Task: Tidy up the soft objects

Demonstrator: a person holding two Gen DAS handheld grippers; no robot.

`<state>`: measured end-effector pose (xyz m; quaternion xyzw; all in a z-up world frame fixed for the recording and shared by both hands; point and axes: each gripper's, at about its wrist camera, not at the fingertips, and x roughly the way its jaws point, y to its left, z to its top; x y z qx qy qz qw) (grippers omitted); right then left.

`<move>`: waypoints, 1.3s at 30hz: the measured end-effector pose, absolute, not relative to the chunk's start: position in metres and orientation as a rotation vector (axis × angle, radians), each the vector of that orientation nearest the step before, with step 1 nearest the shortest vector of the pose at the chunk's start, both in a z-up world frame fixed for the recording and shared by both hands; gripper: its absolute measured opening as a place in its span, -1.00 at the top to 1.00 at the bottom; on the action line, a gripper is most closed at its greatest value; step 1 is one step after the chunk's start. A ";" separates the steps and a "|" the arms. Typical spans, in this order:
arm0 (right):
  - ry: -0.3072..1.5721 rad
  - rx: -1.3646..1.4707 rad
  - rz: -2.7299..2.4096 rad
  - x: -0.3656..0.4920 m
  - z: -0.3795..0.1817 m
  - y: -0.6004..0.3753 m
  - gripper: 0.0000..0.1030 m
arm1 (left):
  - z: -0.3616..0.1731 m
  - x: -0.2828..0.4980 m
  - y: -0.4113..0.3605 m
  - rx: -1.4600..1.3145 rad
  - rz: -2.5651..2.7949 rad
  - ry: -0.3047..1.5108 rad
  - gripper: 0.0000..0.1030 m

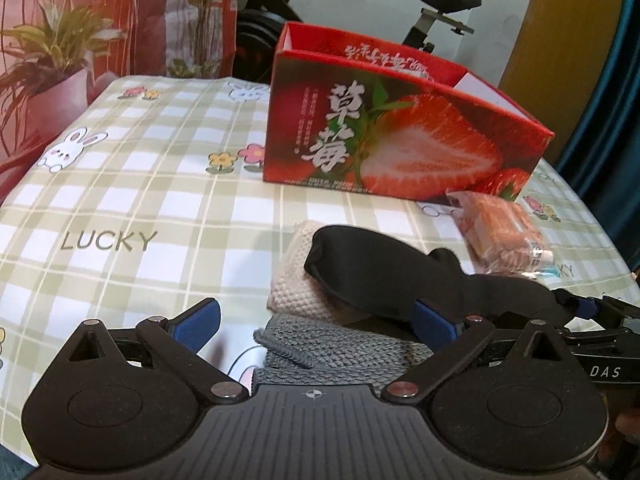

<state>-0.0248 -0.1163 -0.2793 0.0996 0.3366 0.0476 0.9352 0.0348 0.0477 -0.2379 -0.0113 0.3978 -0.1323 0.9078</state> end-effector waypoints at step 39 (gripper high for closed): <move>0.663 0.137 0.104 -0.026 -0.292 -0.110 -0.99 | -0.264 0.042 0.040 0.029 -0.229 0.913 -1.00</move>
